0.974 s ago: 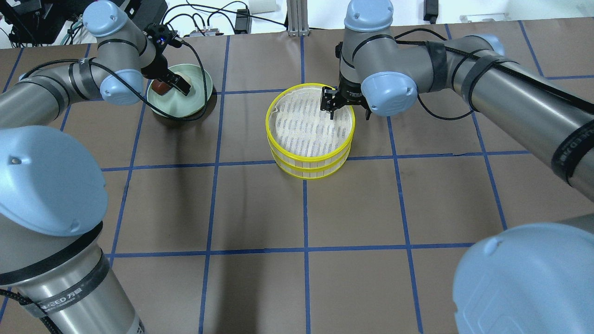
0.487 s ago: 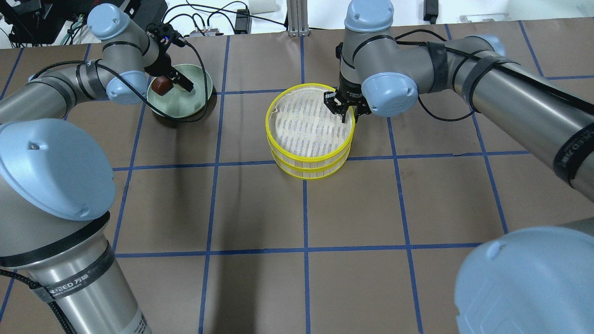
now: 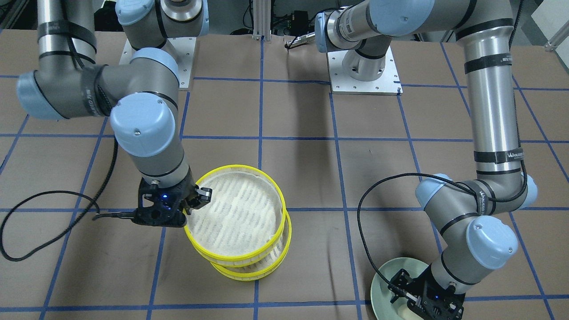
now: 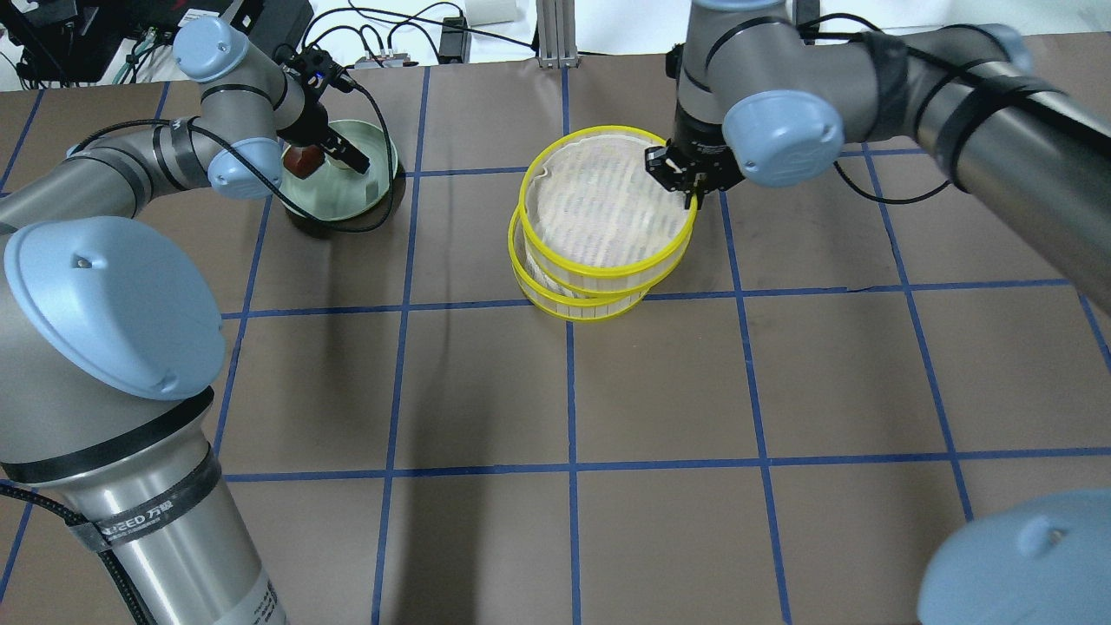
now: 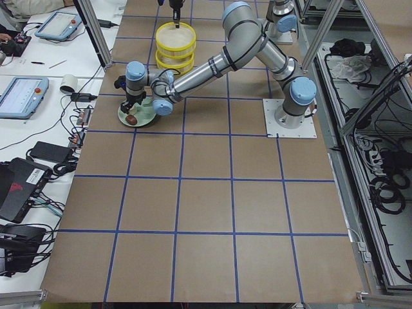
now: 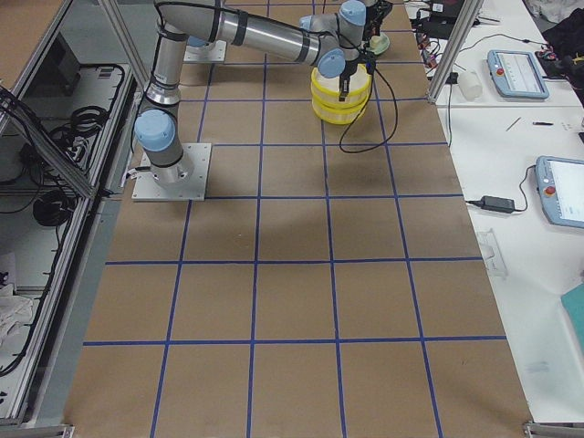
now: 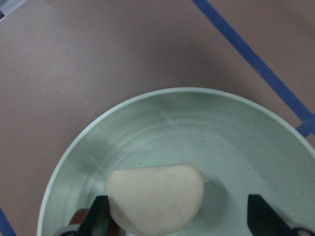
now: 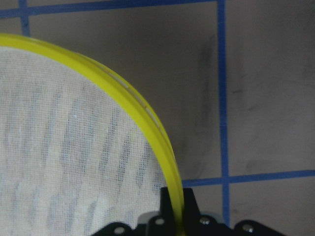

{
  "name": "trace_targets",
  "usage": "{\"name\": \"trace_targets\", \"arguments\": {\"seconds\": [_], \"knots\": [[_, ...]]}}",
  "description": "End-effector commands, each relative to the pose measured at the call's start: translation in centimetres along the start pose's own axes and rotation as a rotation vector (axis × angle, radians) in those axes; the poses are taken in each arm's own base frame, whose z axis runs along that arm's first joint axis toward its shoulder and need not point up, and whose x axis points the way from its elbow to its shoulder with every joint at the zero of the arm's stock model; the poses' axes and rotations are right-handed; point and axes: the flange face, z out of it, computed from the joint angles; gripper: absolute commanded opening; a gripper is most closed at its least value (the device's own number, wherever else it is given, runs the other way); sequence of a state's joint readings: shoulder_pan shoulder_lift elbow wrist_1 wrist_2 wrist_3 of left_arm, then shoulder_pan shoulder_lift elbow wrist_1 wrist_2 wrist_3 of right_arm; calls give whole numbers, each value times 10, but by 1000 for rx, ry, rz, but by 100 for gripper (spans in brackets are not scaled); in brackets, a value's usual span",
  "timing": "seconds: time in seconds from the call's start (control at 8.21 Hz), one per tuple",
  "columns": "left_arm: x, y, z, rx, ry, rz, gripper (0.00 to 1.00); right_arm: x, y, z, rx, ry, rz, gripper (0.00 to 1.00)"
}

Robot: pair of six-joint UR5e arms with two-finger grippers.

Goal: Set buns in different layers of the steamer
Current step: 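Lift the top steamer tier with right gripper and set it beside, then carry the white bun with the left gripper over the open bottom tier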

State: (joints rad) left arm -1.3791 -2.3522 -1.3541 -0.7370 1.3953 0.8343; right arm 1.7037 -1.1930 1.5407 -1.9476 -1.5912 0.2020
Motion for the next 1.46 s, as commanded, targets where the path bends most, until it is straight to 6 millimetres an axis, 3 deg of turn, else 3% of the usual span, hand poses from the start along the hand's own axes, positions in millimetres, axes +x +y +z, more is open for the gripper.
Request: {"name": "trace_targets", "arguments": {"seconds": [0.0,0.12,0.37,0.49,0.73,0.85,0.97,1.22,1.34], "knots": [[-1,0,1,1,0,3,10,98,-11,-27,-67,3,3,0],[0,-1,-4,1,-2,1,0,127,-17,-26,-68,14,-32,0],[1,-3,-17,8,-10,-25,0,184,-25,-23,-76,11,-84,0],[3,-6,-32,20,-19,-71,0,201,-28,-20,-76,13,-126,0],[22,-13,-71,27,-17,-186,0,207,-30,-10,-93,35,-143,0],[50,-21,-87,34,-8,-233,0,210,-30,-9,-96,36,-172,0],[91,-39,-106,53,5,-315,0,210,-31,-8,-96,37,-166,0],[193,-91,-141,98,47,-481,0,210,-31,-5,-101,36,-166,0],[236,-103,-142,92,77,-502,0,210,-31,-6,-100,37,-165,0]]}}
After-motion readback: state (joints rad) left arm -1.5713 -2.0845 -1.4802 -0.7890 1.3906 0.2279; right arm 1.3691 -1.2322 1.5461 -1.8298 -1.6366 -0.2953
